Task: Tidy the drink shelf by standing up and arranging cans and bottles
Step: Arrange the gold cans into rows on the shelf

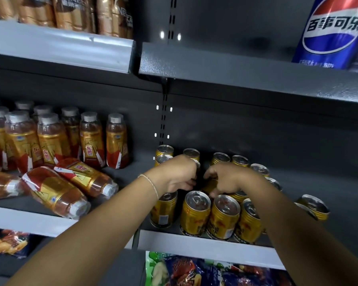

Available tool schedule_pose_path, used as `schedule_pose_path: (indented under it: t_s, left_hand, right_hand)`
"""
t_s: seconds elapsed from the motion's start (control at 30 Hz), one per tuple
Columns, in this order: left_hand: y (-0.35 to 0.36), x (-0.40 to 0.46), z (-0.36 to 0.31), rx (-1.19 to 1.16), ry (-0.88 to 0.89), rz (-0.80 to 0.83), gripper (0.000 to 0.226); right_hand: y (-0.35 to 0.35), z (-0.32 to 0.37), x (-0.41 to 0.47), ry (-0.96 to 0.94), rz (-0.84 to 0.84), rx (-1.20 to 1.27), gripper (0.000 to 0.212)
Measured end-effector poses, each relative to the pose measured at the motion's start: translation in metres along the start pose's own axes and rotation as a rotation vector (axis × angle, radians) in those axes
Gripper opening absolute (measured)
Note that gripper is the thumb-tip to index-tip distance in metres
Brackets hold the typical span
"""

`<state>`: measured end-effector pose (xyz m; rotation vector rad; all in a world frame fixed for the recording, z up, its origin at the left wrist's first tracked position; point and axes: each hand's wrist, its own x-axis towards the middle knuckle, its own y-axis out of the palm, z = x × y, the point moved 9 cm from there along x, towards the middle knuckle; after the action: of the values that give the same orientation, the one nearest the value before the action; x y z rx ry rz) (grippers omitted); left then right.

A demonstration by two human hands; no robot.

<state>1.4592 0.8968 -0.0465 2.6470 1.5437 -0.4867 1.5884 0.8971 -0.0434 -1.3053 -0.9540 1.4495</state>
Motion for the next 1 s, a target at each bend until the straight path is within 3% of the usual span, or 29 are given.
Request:
schedule_pose_path:
  t_s: [0.17, 0.37, 0.5, 0.7, 0.87, 1.0]
  left_hand:
    - [-0.01, 0.003, -0.001, -0.023, 0.043, -0.042, 0.025]
    - [-0.014, -0.003, -0.002, -0.031, 0.032, 0.0, 0.035]
    - [-0.018, -0.008, -0.002, -0.065, 0.064, 0.008, 0.033]
    - [-0.025, -0.014, -0.006, -0.161, 0.093, -0.026, 0.031]
    - [-0.026, -0.017, -0.008, -0.163, 0.094, -0.05, 0.019]
    - [-0.03, -0.016, -0.008, -0.194, 0.111, -0.075, 0.022]
  right_hand:
    - [0.0, 0.011, 0.0, -0.083, 0.001, -0.164, 0.065]
    - [0.01, 0.021, 0.009, -0.072, 0.08, -0.271, 0.081]
    - [0.01, 0.026, 0.015, -0.088, 0.031, -0.339, 0.079]
    - [0.002, 0.02, 0.014, -0.11, -0.009, -0.247, 0.072]
    - [-0.008, 0.028, 0.009, -0.225, -0.046, -0.091, 0.078]
    - [-0.014, 0.029, 0.004, -0.273, -0.091, -0.003, 0.082]
